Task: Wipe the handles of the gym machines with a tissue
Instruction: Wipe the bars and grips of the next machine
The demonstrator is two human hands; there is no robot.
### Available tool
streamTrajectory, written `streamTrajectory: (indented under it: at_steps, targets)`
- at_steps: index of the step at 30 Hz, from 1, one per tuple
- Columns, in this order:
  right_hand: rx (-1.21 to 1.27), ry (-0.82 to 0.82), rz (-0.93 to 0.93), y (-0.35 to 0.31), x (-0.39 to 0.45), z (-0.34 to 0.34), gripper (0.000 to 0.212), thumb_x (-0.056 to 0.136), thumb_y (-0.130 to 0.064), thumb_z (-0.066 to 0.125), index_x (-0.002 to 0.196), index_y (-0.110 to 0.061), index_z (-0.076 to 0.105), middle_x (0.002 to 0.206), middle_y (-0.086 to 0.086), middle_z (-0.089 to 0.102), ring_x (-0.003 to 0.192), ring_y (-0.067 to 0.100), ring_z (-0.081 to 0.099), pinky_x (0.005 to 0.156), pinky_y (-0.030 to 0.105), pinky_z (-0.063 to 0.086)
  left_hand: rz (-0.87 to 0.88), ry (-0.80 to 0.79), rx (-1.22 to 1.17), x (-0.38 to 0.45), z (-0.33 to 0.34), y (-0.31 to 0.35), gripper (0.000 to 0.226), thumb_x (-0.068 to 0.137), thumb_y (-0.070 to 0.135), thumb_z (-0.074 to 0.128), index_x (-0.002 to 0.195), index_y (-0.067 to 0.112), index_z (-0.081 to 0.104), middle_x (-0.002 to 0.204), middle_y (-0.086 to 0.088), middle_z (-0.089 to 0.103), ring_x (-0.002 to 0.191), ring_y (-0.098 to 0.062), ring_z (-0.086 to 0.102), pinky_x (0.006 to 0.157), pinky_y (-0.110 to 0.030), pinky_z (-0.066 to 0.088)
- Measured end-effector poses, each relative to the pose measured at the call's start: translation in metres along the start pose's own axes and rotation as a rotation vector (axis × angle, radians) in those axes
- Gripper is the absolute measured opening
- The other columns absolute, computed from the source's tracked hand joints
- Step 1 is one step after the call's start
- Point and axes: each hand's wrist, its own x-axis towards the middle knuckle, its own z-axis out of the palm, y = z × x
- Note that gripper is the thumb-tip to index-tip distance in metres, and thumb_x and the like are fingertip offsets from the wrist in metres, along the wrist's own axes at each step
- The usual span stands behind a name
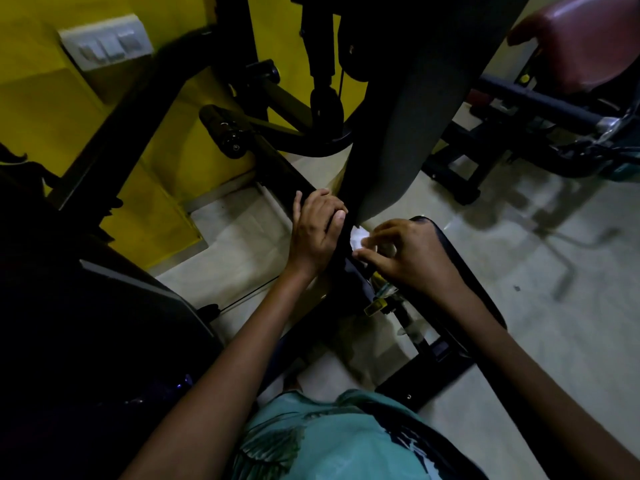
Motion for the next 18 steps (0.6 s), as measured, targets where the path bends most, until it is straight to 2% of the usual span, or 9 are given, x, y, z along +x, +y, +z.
streamTrajectory:
  at_steps: [4,7,9,12,14,16,18]
  targets:
    - [-0.022,0.032,0.005,-0.005,0.003,0.008,0.017,0.086,-0.016,0.065,0.083,-0.003,0.075,0.088,0.016,0.068,0.074,0.027,0.063,0.07,0.043,0.053,-0.013,-0.002,0.004,0.0,0.0,0.0,0.043,0.095,0.032,0.028,0.088,0.008,0.063,0.099,-0.005,0.064,0.121,-0.013,0.042,0.114,-0.038,0.007]
    - [-0.033,-0.048,0.069,-0.005,0.0,0.009,0.02,0.091,-0.018,0.058,0.095,-0.007,0.073,0.102,0.011,0.065,0.084,0.022,0.062,0.077,0.038,0.052,-0.003,-0.008,0.009,0.0,-0.001,0.001,0.043,0.095,0.031,0.028,0.088,0.007,0.063,0.099,-0.005,0.065,0.121,-0.012,0.041,0.114,-0.039,0.008]
    - [-0.065,-0.083,0.102,-0.005,-0.002,0.012,0.022,0.092,-0.018,0.055,0.098,-0.006,0.072,0.106,0.012,0.063,0.088,0.023,0.062,0.08,0.039,0.052,-0.003,-0.008,0.014,0.0,-0.002,0.002,0.044,0.094,0.032,0.028,0.088,0.007,0.063,0.099,-0.005,0.065,0.121,-0.012,0.041,0.113,-0.041,0.009]
    - [-0.064,-0.07,0.131,-0.004,0.004,0.014,0.019,0.09,-0.012,0.055,0.093,-0.002,0.071,0.1,0.015,0.064,0.084,0.025,0.063,0.079,0.041,0.052,-0.019,-0.017,0.001,0.0,-0.002,0.003,0.044,0.094,0.033,0.027,0.089,0.007,0.063,0.099,-0.004,0.064,0.121,-0.012,0.041,0.114,-0.043,0.009]
    - [-0.032,-0.1,0.165,-0.006,0.012,0.013,0.019,0.089,-0.005,0.055,0.099,-0.002,0.071,0.103,0.018,0.065,0.091,0.027,0.062,0.085,0.041,0.049,-0.02,-0.026,0.002,0.0,-0.002,0.003,0.044,0.094,0.033,0.028,0.089,0.007,0.063,0.099,-0.005,0.064,0.121,-0.012,0.041,0.114,-0.044,0.01]
    - [-0.005,-0.087,0.139,-0.01,0.013,0.012,0.019,0.087,0.0,0.056,0.101,0.003,0.069,0.104,0.022,0.064,0.097,0.033,0.059,0.088,0.043,0.046,-0.019,-0.029,0.004,0.001,-0.004,0.003,0.044,0.094,0.033,0.028,0.088,0.007,0.063,0.098,-0.005,0.065,0.12,-0.012,0.042,0.113,-0.047,0.012]
    - [-0.027,-0.048,0.054,-0.013,0.005,0.009,0.015,0.085,0.001,0.057,0.094,0.005,0.069,0.099,0.022,0.064,0.095,0.036,0.057,0.084,0.043,0.045,-0.008,-0.029,0.01,0.002,-0.005,0.002,0.044,0.094,0.033,0.029,0.087,0.007,0.064,0.097,-0.006,0.065,0.119,-0.013,0.042,0.112,-0.048,0.014]
